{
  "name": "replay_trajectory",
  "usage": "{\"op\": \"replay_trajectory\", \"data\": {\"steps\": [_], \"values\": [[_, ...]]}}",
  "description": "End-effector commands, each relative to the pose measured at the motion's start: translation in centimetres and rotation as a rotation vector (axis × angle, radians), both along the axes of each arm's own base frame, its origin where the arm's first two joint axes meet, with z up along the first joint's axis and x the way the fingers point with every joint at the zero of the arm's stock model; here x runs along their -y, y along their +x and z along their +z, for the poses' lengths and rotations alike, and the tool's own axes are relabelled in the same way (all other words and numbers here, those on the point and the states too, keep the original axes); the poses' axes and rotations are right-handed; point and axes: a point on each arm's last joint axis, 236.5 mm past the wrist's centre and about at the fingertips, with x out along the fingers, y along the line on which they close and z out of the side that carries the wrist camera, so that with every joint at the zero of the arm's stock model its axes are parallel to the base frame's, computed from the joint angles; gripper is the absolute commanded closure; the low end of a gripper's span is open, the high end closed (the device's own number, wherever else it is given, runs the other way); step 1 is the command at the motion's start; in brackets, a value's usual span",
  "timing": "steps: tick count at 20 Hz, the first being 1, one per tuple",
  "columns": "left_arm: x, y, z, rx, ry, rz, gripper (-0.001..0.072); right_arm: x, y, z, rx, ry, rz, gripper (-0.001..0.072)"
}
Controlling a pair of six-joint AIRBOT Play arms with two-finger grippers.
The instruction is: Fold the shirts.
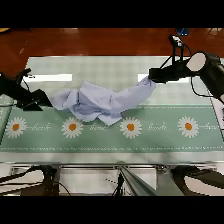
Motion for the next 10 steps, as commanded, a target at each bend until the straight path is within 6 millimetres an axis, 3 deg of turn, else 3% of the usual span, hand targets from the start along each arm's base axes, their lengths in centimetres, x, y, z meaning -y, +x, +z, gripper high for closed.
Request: {"op": "replay_trajectory", "data": {"steps": [1, 5, 10], "values": [[3.0, -3.9, -3.1, -0.051, -0.092, 0.074, 0.0086, 0.0, 0.0, 0.0, 0.004, -0.007, 0.013, 0.0693], [9.2, -4.4, -5.1, -0.028, -0.244, 0.104, 0.0086, 0.0, 0.0, 0.0, 0.006, -0.01, 0.019, 0.0693], [13.2, -4.5, -6.4, 0.007, -0.214, 0.011, 0.0086, 0.0, 0.0, 0.0, 0.006, -0.01, 0.019, 0.0693]]}}
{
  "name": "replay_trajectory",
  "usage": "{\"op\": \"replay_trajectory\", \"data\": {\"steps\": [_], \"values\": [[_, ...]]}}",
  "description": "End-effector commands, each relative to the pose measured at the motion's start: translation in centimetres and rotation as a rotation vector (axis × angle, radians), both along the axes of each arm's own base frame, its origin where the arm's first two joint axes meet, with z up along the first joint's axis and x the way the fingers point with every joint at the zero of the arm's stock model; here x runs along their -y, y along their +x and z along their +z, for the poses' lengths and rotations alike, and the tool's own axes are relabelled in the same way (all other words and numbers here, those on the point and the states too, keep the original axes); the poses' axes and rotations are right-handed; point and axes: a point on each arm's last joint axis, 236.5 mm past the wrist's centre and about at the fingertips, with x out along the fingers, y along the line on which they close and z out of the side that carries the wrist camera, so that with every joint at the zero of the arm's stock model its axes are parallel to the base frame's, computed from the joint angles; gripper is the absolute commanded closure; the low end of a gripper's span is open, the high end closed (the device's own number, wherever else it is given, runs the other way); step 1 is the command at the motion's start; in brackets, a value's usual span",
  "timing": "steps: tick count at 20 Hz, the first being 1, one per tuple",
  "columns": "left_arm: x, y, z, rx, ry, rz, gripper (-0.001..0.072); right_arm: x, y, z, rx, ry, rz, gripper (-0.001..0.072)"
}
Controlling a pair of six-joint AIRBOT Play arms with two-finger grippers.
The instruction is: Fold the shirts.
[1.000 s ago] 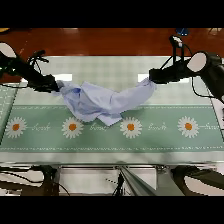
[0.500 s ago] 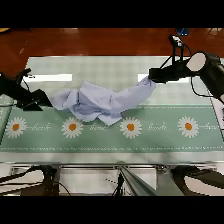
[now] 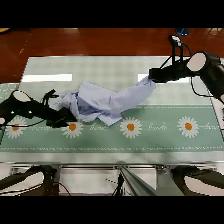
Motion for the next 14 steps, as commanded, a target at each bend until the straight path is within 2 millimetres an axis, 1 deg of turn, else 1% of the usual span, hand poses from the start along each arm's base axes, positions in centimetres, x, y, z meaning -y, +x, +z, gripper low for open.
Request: {"op": "replay_trajectory", "data": {"steps": [1, 3, 6, 11, 13, 14], "values": [[2.9, 0.6, -1.0, 0.046, 0.011, -0.001, 0.0086, 0.0, 0.0, 0.0, 0.0, -0.001, 0.002, 0.0693], [3.2, 1.8, -1.6, 0.074, 0.039, 0.044, 0.0086, 0.0, 0.0, 0.0, 0.0, 0.0, 0.002, 0.0693], [3.1, 3.6, -1.7, 0.117, 0.05, 0.109, 0.0086, -0.1, -0.1, 0.0, -0.003, 0.002, 0.002, 0.0693], [2.7, 5.0, -2.0, 0.142, 0.071, 0.181, 0.0092, -0.1, 0.0, 0.0, -0.002, 0.003, 0.001, 0.0693], [3.2, 5.2, -2.2, 0.136, 0.063, 0.2, 0.0177, -0.1, 0.0, 0.0, -0.001, 0.002, 0.001, 0.0693], [3.8, 5.1, -2.3, 0.126, 0.052, 0.197, 0.0193, -0.1, 0.0, 0.0, 0.0, 0.002, 0.001, 0.0693]]}}
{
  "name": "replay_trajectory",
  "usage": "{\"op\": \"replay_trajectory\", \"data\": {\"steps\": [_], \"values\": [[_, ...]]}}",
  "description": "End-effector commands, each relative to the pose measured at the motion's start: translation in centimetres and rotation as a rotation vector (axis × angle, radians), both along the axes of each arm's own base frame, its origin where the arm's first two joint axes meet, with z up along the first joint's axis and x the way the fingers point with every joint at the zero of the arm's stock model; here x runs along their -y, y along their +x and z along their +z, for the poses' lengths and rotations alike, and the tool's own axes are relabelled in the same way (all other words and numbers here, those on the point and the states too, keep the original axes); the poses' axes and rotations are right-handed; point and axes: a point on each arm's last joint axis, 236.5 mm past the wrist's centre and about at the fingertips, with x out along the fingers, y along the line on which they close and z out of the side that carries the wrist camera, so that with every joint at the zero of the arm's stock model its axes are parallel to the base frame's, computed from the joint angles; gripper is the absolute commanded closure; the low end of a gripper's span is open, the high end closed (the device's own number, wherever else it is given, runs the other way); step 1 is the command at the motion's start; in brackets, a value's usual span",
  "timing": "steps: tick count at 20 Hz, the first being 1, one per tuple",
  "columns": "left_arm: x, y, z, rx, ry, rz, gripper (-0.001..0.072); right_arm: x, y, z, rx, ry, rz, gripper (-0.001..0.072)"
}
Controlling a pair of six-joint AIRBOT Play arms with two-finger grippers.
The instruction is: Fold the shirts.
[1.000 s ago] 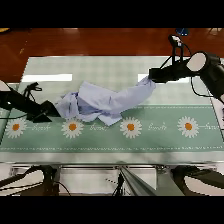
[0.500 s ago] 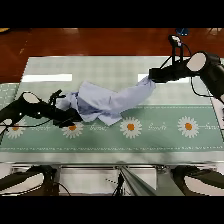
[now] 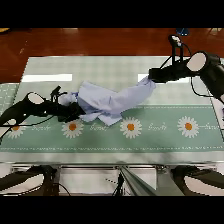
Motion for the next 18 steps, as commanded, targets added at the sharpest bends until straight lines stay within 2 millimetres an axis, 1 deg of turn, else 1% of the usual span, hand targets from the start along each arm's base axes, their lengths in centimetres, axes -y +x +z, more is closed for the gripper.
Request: {"op": "replay_trajectory", "data": {"steps": [1, 2, 3, 4, 5, 6, 7, 8, 9, 10, 11, 13, 15, 16, 17, 18], "values": [[1.3, 0.3, -0.6, -0.013, -0.019, 0.028, 0.0196, 0.0, 0.0, 0.0, 0.0, 0.001, -0.001, 0.0693], [2.1, -0.1, -1.0, -0.036, -0.031, 0.021, 0.0233, 0.0, 0.0, 0.0, 0.0, 0.001, -0.001, 0.0693], [2.8, -0.5, -1.6, -0.058, -0.041, 0.015, 0.0286, 0.0, 0.0, 0.0, 0.0, 0.001, -0.001, 0.0693], [3.5, -0.9, -2.0, -0.081, -0.052, 0.014, 0.0361, 0.0, 0.0, 0.0, 0.0, 0.001, -0.001, 0.0693], [3.8, -1.1, -2.3, -0.097, -0.059, 0.013, 0.0511, 0.0, 0.0, 0.0, 0.0, 0.001, -0.001, 0.0693], [3.8, -1.3, -2.4, -0.1, -0.06, 0.007, 0.0625, 0.0, 0.0, 0.0, 0.0, 0.001, -0.001, 0.0693], [3.9, -1.3, -2.1, -0.081, -0.063, -0.026, 0.0684, 0.0, 0.0, 0.0, 0.0, 0.001, -0.001, 0.0693], [3.9, -1.4, -1.4, -0.059, -0.069, -0.055, 0.0684, 0.0, 0.0, 0.1, 0.004, 0.001, -0.001, 0.0693], [4.1, -1.2, -0.3, -0.029, -0.08, -0.085, 0.0685, 0.0, 0.1, 0.4, 0.015, 0.002, -0.003, 0.0693], [4.1, -0.8, 1.3, 0.019, -0.091, -0.107, 0.0685, 0.0, 0.3, 1.0, 0.032, 0.005, -0.005, 0.0693], [4.0, 0.0, 3.4, 0.081, -0.1, -0.114, 0.0685, 0.1, 0.5, 1.9, 0.064, 0.009, -0.011, 0.0693], [3.1, 2.1, 9.5, 0.256, -0.112, -0.093, 0.0686, 0.3, 1.1, 4.6, 0.152, 0.022, -0.027, 0.0692], [1.0, 4.2, 17.7, 0.485, -0.108, -0.044, 0.0686, 0.6, 1.3, 8.2, 0.257, 0.046, -0.052, 0.0692], [-0.5, 4.8, 22.3, 0.612, -0.096, -0.006, 0.0685, 0.7, 1.2, 10.1, 0.309, 0.055, -0.058, 0.0692], [-2.1, 4.9, 26.7, 0.729, -0.078, 0.03, 0.0686, 0.9, 0.8, 12.2, 0.359, 0.066, -0.067, 0.0692], [-3.7, 4.6, 31.2, 0.849, -0.052, 0.07, 0.0686, 1.2, 0.3, 14.0, 0.396, 0.079, -0.089, 0.0692]]}}
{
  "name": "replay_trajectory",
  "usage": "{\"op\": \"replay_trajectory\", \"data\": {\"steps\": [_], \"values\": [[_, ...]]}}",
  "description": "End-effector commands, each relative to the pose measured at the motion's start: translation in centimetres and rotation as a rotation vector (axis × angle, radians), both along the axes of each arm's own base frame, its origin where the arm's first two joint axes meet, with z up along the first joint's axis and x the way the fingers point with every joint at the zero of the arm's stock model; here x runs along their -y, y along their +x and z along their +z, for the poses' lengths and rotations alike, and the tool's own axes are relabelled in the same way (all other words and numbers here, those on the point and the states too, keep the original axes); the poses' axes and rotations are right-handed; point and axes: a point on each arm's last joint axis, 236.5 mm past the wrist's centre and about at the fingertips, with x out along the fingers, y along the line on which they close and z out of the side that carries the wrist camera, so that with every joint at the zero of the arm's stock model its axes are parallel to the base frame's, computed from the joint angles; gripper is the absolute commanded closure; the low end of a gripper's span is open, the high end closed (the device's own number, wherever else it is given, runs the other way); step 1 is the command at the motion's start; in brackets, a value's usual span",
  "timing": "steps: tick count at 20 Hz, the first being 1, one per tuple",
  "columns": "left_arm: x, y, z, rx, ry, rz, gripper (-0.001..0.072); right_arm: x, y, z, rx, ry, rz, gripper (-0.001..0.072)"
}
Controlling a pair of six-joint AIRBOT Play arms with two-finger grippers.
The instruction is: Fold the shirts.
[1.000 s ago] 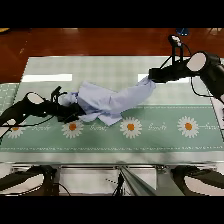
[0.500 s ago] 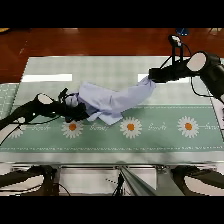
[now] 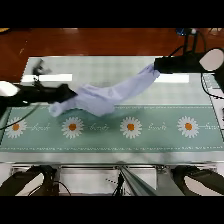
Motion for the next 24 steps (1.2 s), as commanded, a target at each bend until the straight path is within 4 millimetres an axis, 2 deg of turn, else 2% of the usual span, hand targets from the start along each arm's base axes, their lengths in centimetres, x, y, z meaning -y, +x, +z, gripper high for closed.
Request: {"op": "replay_trajectory", "data": {"steps": [1, 3, 5, 7, 10, 12, 15, 17, 18, 20, 22, 24], "values": [[-4.9, -1.3, 15.2, 0.401, 0.036, 0.143, 0.0686, 1.2, -1.2, 6.6, 0.159, 0.042, -0.064, 0.0692], [-7.2, -3.2, 21.3, 0.559, 0.074, 0.223, 0.0686, 2.2, -2.9, 10.0, 0.225, 0.064, -0.104, 0.0692], [-8.2, -5.4, 25.8, 0.681, 0.113, 0.272, 0.0686, 3.0, -5.3, 13.7, 0.301, 0.096, -0.128, 0.0692], [-7.7, -7.5, 28.0, 0.735, 0.141, 0.262, 0.0686, 4.0, -7.9, 17.0, 0.372, 0.123, -0.158, 0.0692], [-5.8, -10.4, 29.5, 0.758, 0.176, 0.184, 0.0686, 6.2, -12.2, 20.5, 0.449, 0.136, -0.225, 0.0692], [-4.8, -12.3, 31.2, 0.805, 0.201, 0.156, 0.0686, 6.9, -15.1, 23.5, 0.545, 0.159, -0.227, 0.0692], [-3.8, -15.7, 36.5, 0.962, 0.234, 0.163, 0.0685, 7.9, -19.3, 28.7, 0.718, 0.228, -0.241, 0.0692], [-3.0, -17.9, 39.2, 1.045, 0.254, 0.16, 0.0686, 8.8, -21.5, 31.0, 0.773, 0.254, -0.266, 0.0692], [-2.6, -18.9, 39.8, 1.067, 0.267, 0.148, 0.0686, 9.3, -22.4, 31.4, 0.77, 0.24, -0.276, 0.0692], [-1.7, -20.2, 39.6, 1.044, 0.272, 0.117, 0.0686, 10.9, -23.6, 30.6, 0.708, 0.165, -0.321, 0.0692], [-1.0, -20.7, 37.4, 0.936, 0.262, 0.076, 0.0686, 13.6, -24.5, 28.0, 0.599, 0.041, -0.407, 0.0692], [-1.2, -20.5, 33.6, 0.784, 0.291, 0.036, 0.0686, 15.7, -25.2, 24.5, 0.462, -0.088, -0.453, 0.0692]]}}
